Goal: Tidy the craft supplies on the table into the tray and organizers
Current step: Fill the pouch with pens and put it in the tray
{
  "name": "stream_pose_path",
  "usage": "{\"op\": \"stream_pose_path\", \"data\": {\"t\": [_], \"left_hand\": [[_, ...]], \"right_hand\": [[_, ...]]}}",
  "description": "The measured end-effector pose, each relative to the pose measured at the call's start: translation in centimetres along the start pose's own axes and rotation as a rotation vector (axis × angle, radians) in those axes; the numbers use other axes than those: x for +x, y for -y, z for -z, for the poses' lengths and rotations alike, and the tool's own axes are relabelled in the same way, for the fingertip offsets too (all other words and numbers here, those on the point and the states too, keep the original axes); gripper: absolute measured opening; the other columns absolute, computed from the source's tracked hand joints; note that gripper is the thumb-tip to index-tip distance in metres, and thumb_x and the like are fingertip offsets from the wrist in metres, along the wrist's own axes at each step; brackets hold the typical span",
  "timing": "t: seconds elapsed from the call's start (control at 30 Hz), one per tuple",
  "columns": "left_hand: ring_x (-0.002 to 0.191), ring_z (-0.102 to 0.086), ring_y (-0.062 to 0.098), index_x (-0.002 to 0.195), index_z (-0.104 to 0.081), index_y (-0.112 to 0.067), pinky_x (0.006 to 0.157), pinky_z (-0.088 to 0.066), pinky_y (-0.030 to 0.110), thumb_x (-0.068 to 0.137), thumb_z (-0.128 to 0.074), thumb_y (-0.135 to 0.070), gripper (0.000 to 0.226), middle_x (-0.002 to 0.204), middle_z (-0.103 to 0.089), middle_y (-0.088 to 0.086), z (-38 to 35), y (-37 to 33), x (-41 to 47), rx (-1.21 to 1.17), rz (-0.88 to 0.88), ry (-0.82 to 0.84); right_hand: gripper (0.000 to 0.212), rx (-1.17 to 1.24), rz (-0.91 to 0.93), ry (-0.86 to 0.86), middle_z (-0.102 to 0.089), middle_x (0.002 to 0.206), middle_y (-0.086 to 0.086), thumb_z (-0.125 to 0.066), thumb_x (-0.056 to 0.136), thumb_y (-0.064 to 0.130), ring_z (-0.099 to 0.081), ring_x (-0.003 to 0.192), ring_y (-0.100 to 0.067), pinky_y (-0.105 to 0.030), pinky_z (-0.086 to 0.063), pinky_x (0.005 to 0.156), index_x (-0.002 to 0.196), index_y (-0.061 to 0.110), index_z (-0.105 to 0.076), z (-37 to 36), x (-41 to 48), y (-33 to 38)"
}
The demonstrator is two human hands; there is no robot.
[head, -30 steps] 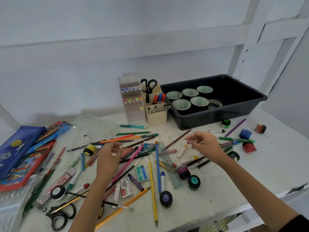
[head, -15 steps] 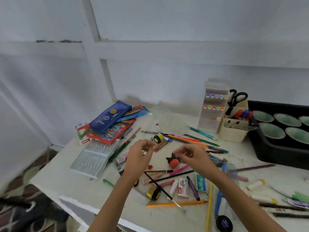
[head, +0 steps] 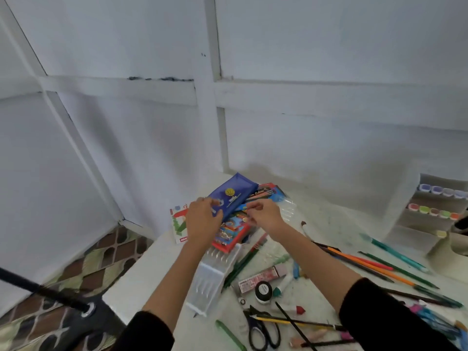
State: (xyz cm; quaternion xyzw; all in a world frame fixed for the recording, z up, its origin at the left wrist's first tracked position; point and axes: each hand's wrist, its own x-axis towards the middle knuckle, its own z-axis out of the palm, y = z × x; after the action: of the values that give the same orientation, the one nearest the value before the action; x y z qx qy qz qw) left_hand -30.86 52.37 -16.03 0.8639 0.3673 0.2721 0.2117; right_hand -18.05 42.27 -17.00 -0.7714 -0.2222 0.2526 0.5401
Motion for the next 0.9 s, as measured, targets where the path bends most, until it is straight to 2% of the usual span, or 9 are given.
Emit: {"op": "stream_pose_path", "data": {"t": [0.1, 0.2, 0.33, 0.43, 0.57, 0.63, 0.7, 0.8, 0.9], "left_hand": [[0.1, -0.054, 0.023, 0.106, -0.064, -0.015, 0.085, -0.038, 0.03, 0.083, -0.064, -0.031, 0.028, 0.108, -0.06, 0.005, -1.3, 0.7, 2.3, 0.117, -0.089, 0.106], [0.103, -0.051, 0.023, 0.106, -0.06, -0.015, 0.086, -0.036, 0.031, 0.082, -0.064, -0.043, 0.037, 0.108, -0.057, 0.004, -3.0, 0.8, 3.7, 0.269, -0.18, 0.204], [0.104, -0.051, 0.024, 0.109, -0.058, -0.011, 0.085, -0.038, 0.031, 0.087, -0.06, -0.034, 0.031, 0.112, -0.056, 0.007, -4.0, 0.7, 4.5, 0.347, -0.193, 0.252], [0.104, -0.053, 0.024, 0.11, -0.059, -0.007, 0.081, -0.04, 0.031, 0.089, -0.057, -0.02, 0.025, 0.112, -0.058, 0.009, -4.1, 0.8, 4.8, 0.204, -0.145, 0.241], [0.088, -0.061, 0.027, 0.096, -0.067, -0.003, 0.072, -0.042, 0.031, 0.088, -0.057, -0.011, 0.015, 0.093, -0.067, 0.013, -3.2, -0.5, 5.1, 0.013, -0.131, 0.122], [0.083, -0.065, 0.026, 0.094, -0.07, -0.002, 0.076, -0.048, 0.03, 0.087, -0.059, -0.007, 0.014, 0.09, -0.07, 0.013, -2.3, -1.9, 4.8, -0.121, -0.14, 0.064], [0.084, -0.067, 0.021, 0.101, -0.071, -0.003, 0.079, -0.048, 0.022, 0.088, -0.06, -0.007, 0.017, 0.094, -0.072, 0.011, -1.4, -3.5, 4.3, -0.25, -0.117, 0.038], [0.083, -0.065, 0.017, 0.103, -0.071, -0.006, 0.077, -0.043, 0.014, 0.089, -0.06, -0.009, 0.018, 0.098, -0.071, 0.011, -0.5, -5.7, 3.4, -0.38, -0.079, 0.002], [0.072, -0.061, 0.009, 0.107, -0.066, -0.008, 0.066, -0.042, 0.004, 0.089, -0.06, -0.006, 0.02, 0.09, -0.069, 0.01, 0.6, -8.1, 2.0, -0.521, -0.071, -0.034]], "right_hand": [[0.02, 0.012, -0.116, -0.031, -0.064, 0.102, -0.017, -0.056, 0.088, 0.003, -0.066, 0.091, -0.032, -0.042, -0.055, 0.082, 0.108, 0.005, -0.059, -2.6, 3.7, 0.0], [0.019, 0.044, -0.166, -0.071, -0.062, 0.11, -0.019, -0.053, 0.087, 0.0, -0.063, 0.097, -0.034, -0.042, -0.055, 0.084, 0.105, 0.004, -0.06, -4.0, 5.9, -0.3], [0.02, 0.104, -0.21, -0.093, -0.061, 0.104, -0.019, -0.053, 0.088, -0.004, -0.064, 0.086, -0.03, -0.032, -0.056, 0.068, 0.104, 0.006, -0.059, -4.5, 6.4, -0.3], [0.022, 0.195, -0.241, -0.057, -0.061, 0.103, -0.02, -0.057, 0.087, -0.003, -0.063, 0.08, -0.025, -0.025, -0.054, 0.059, 0.107, 0.006, -0.053, -4.6, 5.9, -0.2], [0.029, 0.357, -0.209, 0.025, -0.064, 0.094, -0.02, -0.063, 0.087, 0.003, -0.06, 0.06, -0.019, -0.022, -0.054, 0.052, 0.114, -0.001, -0.053, -4.6, 5.0, 0.3], [0.029, 0.47, -0.177, 0.079, -0.065, 0.098, -0.02, -0.057, 0.091, 0.008, -0.063, 0.066, -0.02, -0.025, -0.056, 0.058, 0.118, -0.001, -0.053, -4.3, 4.1, 1.1], [0.023, 0.608, -0.142, 0.098, -0.064, 0.101, -0.018, -0.048, 0.094, 0.006, -0.065, 0.074, -0.022, -0.029, -0.057, 0.064, 0.115, 0.001, -0.056, -3.6, 2.9, 2.3], [0.021, 0.779, -0.122, 0.105, -0.067, 0.092, -0.015, -0.044, 0.095, 0.012, -0.065, 0.073, -0.022, -0.032, -0.054, 0.063, 0.104, 0.005, -0.061, -1.5, 0.6, 4.2], [0.021, 0.677, -0.012, 0.033, -0.068, 0.082, -0.01, -0.05, 0.095, 0.018, -0.064, 0.069, -0.021, -0.033, -0.054, 0.065, 0.101, 0.005, -0.065, 1.2, -1.7, 5.0]]}}
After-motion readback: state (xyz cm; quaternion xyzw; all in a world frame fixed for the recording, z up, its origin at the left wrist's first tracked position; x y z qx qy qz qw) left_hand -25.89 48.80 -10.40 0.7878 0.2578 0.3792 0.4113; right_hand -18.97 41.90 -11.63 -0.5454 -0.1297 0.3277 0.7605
